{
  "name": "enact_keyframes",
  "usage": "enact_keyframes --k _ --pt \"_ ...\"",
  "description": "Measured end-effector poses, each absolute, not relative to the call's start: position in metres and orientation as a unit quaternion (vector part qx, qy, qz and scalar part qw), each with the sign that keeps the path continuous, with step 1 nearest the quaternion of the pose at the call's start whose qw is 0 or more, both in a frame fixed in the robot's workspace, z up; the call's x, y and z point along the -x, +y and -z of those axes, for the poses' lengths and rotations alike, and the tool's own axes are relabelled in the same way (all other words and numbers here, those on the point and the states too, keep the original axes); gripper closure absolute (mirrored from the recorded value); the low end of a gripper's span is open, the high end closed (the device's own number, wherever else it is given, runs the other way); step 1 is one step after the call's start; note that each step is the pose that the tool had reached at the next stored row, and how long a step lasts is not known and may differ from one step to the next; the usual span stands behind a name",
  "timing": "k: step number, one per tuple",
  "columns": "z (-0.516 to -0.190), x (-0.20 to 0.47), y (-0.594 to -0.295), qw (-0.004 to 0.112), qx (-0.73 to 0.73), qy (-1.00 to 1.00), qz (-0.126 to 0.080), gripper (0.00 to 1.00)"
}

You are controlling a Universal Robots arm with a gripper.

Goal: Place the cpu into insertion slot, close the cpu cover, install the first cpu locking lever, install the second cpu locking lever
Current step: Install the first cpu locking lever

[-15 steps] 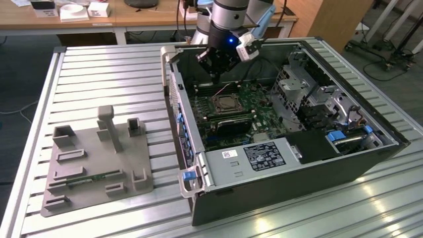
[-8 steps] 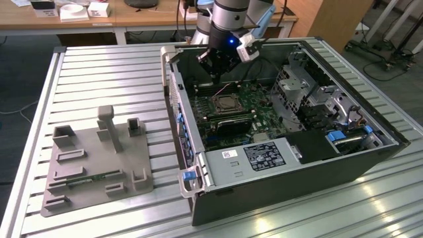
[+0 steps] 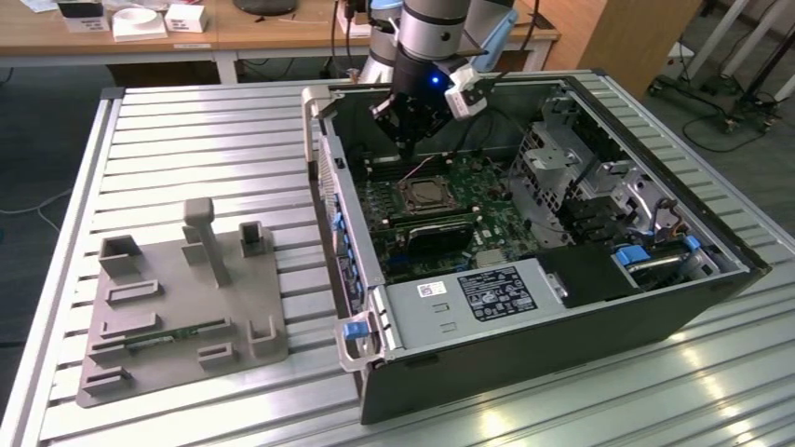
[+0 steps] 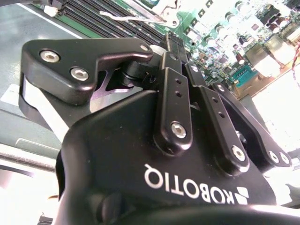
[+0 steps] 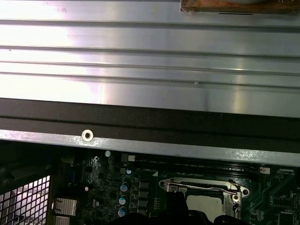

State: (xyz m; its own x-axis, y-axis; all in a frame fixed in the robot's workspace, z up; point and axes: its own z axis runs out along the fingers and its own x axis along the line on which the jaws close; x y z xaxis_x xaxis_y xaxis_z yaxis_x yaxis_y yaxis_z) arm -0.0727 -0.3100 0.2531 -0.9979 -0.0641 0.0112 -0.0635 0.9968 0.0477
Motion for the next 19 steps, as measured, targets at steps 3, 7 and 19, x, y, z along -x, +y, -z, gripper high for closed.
enact_keyframes --k 3,7,19 --pt "-0.253 0.073 -0.31 0.006 -0.032 -0.999 0.024 0.9" --pt "-0.253 0.073 -0.31 0.006 -0.032 -0.999 0.024 0.9" --pt "-0.243 0.062 -0.31 0.006 -0.029 -0.999 0.024 0.9"
